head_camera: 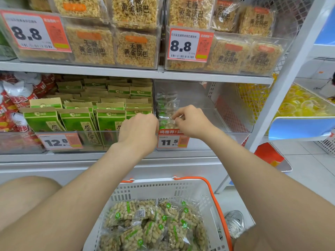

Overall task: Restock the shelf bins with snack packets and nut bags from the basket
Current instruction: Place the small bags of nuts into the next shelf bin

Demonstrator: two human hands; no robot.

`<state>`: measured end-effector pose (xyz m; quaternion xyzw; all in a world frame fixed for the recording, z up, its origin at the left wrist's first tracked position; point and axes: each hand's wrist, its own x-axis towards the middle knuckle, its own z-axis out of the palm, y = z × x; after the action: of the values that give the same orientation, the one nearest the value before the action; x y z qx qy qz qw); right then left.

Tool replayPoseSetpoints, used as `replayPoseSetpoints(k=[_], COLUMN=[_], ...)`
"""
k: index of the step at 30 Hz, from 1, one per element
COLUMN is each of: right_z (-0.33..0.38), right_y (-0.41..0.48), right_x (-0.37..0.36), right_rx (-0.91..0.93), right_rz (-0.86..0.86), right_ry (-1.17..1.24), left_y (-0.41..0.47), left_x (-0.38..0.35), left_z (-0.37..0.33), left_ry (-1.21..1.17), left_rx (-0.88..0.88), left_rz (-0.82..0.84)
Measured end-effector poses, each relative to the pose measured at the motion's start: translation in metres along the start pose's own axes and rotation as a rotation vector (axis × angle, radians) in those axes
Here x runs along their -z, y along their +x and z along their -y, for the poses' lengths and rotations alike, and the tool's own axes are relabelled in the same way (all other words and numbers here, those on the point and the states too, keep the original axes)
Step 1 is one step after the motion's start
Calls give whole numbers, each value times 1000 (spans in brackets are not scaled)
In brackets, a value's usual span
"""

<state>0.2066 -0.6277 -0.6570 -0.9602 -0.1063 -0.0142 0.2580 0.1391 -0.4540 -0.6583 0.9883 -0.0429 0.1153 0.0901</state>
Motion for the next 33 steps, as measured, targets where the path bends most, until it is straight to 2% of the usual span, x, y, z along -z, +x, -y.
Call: replayPoseSetpoints(k=[3,7,10,12,16,24,31,33], right_z=[0,1,5,12,22,7,-21,-23], right_y=[-4,-14,-27,-43,-77,-113,-110,-105], right_x=[3,5,6,6,-2,-46,-86,-92], right_rx=[10,15,157,251,267,139,21,22], right_rz=[41,-83,-263,-293,-123,388,560,594], right_ry=[-36,-115,-232,-225,-297,-530,-580,-581], left_y=[-1,-5,-9,-12,-20,-46,-92,-111], left_x=[2,1,-4,-11,-34,-133,-193,-214], left_z=[0,0,-2,-5,-11,-8,-7,-2], left_ry=[8,-9,-14,22,110,228,492,484], left_rx=[20,18,-3,-31,-107,-373,-538,-585], left_rz=[9,102,198,258,411,903,1108,1193])
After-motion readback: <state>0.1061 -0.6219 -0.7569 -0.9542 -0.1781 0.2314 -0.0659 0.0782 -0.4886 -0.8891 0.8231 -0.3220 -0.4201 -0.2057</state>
